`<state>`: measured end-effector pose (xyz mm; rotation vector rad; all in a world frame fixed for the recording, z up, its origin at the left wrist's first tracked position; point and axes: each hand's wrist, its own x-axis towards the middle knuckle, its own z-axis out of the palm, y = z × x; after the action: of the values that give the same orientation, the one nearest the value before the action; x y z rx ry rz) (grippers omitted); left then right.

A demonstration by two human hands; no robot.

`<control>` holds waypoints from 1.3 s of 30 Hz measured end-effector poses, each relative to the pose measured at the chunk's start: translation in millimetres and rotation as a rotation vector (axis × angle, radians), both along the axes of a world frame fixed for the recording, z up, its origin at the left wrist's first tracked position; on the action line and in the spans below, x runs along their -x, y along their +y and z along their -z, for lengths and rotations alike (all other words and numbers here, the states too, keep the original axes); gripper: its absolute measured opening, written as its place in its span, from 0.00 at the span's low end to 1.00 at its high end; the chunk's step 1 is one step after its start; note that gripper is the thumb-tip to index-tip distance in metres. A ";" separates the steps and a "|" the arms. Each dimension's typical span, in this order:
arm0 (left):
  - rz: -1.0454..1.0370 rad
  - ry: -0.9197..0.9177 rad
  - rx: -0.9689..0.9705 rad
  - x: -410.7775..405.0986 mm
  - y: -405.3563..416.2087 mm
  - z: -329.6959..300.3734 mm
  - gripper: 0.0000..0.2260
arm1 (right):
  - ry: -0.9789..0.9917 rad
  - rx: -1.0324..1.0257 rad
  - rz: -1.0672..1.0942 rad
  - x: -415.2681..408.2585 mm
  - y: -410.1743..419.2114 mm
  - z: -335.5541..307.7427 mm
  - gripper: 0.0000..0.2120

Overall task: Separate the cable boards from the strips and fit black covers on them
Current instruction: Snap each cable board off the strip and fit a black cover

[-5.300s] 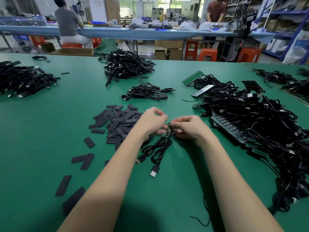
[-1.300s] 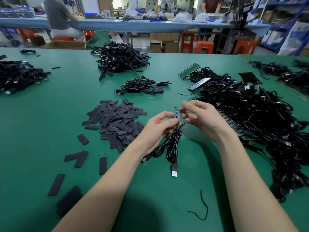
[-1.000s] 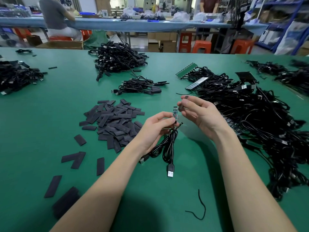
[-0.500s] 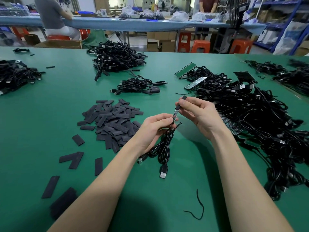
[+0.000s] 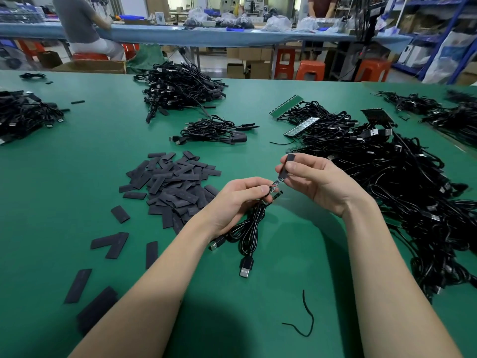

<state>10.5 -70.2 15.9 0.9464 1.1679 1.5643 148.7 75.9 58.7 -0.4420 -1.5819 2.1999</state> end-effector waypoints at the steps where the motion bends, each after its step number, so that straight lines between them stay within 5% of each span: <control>1: -0.004 -0.011 -0.006 0.2 0.1 0.0 0.05 | 0.020 0.003 -0.003 -0.2 -0.2 1.0 0.07; 19: -0.096 -0.123 -0.032 -0.3 -0.3 -2.1 0.06 | -0.059 -0.151 -0.062 6.6 -5.1 2.9 0.10; 39: -0.315 0.224 -0.087 -2.7 4.6 5.8 0.04 | -0.106 -0.026 0.097 11.9 -2.6 9.7 0.04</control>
<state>13.2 -65.6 10.2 1.0541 1.4728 1.8040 136.8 73.4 49.0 -0.6236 -1.6064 2.1125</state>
